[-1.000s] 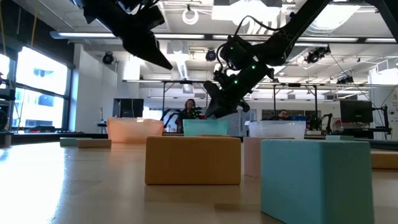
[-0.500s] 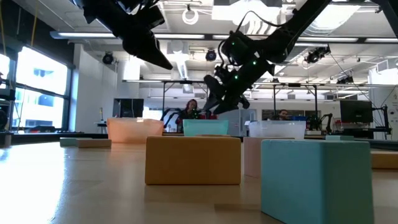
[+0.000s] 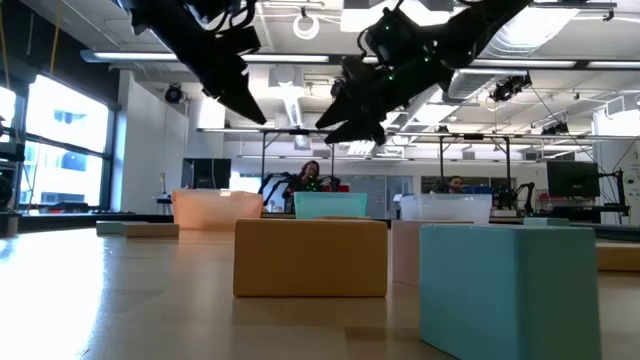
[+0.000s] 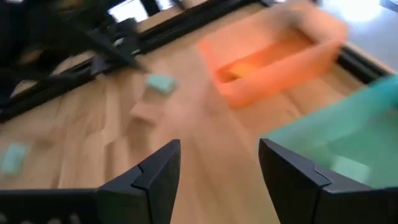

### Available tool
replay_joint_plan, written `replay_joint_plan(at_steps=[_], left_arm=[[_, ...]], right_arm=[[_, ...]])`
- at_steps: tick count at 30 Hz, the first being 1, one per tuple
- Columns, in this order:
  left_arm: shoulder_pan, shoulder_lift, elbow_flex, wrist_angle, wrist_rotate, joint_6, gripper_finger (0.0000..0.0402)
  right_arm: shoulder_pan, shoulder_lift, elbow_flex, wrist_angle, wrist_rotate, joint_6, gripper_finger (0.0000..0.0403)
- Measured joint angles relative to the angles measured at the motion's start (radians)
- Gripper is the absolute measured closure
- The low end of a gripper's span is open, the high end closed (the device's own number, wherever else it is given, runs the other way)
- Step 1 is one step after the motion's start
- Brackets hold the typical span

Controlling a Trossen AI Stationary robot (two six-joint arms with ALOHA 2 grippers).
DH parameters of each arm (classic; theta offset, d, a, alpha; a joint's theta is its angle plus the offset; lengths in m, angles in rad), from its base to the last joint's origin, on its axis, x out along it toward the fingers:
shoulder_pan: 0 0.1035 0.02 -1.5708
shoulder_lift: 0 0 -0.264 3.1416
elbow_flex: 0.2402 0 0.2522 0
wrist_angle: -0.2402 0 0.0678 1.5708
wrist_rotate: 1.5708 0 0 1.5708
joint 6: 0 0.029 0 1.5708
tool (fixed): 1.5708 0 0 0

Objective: Sort & place blocks by color
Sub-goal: Put the orange block into the orange bin

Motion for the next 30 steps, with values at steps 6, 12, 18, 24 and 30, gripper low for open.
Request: replay_joint_plan(at_steps=[6,12,18,24,30], left_arm=[[0.0,0.0,0.0,-0.094,0.001,-0.04,0.014],[0.0,-0.001,0.0,-0.105,0.001,-0.04,0.014],[0.0,-0.001,0.0,-0.105,0.001,-0.062,0.014],[0.0,-0.001,0.0,-0.104,0.001,-0.1,0.014],[0.0,-0.001,0.0,-0.102,0.001,-0.101,0.014]], right_arm=[[0.1,-0.004,0.0,-0.127,-0.011,-0.202,0.0199],[0.155,-0.004,0.0,-0.303,-0.027,-0.404,0.0199],[0.187,-0.004,0.0,-0.343,-0.059,-0.542,0.0199],[0.221,-0.004,0.0,-0.347,-0.059,-0.702,0.0199],[0.258,0.007,0.0,-0.345,-0.06,-0.802,0.0199]])
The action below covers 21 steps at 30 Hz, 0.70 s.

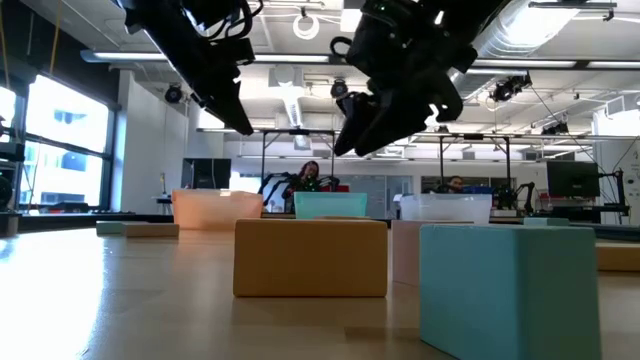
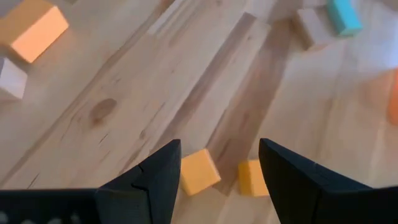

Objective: Sort & place blocks by color
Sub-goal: Put the orange block into the orange bin

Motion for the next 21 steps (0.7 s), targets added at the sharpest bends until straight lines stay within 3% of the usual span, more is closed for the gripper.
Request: replay_joint_plan(at_steps=[21], left_arm=[[0.0,0.0,0.0,0.02,0.002,-0.003,0.014]], right_arm=[[0.035,0.152,-0.002,0.05,0.007,-0.011,0.0199]])
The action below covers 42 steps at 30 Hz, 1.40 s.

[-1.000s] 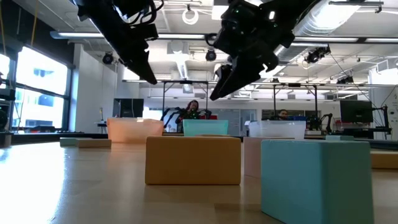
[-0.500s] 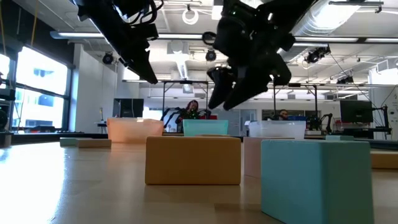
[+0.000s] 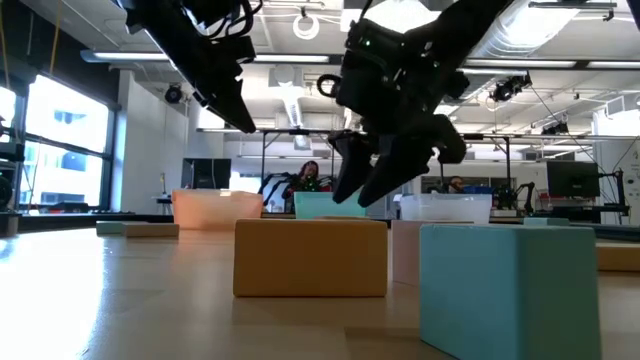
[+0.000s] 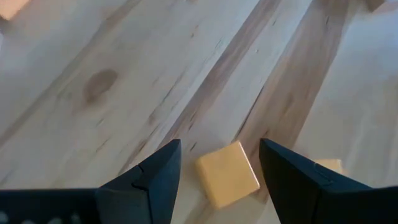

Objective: Sort & place blocks by color
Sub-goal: Put the orange block into the orange bin

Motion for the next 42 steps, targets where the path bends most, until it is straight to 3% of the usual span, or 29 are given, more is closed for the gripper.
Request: replay_joint_plan(at_steps=[8,26,29,34,42], left_arm=[[0.0,0.0,0.0,0.002,0.008,-0.018,0.014],[0.0,0.0,0.0,0.001,0.008,-0.016,0.014],[0.0,0.0,0.0,0.001,0.008,-0.016,0.014],[0.0,0.0,0.0,0.001,0.005,-0.015,0.014],[0.0,0.0,0.0,0.001,0.005,-0.015,0.014]], right_arm=[[0.0,0.075,-0.002,0.02,0.016,0.0,0.0199],[-0.002,0.08,0.0,-0.029,0.05,0.004,0.02],[-0.002,0.08,0.0,-0.034,0.049,0.007,0.0219],[-0.001,0.078,0.001,-0.048,0.046,0.01,0.029],[-0.003,0.067,0.025,-0.095,0.096,0.097,0.0295]])
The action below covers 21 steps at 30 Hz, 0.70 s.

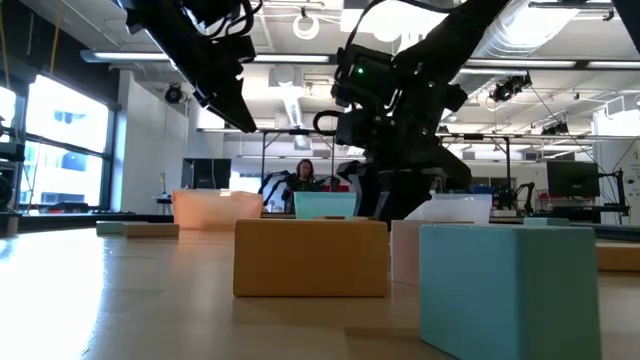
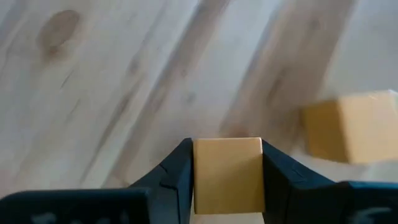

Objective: Sort & place blocks by color
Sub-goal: Put the orange block into the orange bin

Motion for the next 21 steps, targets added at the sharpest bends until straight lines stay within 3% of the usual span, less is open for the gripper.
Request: replay_joint_plan(at_steps=[10,21], left_arm=[[0.0,0.0,0.0,0.03,0.029,0.023,0.014],[0.0,0.0,0.0,0.29,0.159,0.131,0.014]], right_arm=[[-0.026,-0.087,0.081,-0.034,0.0,0.039,0.0295],[-0.111,-0.313,0.086,-0.021,-0.002,0.072,0.0295]])
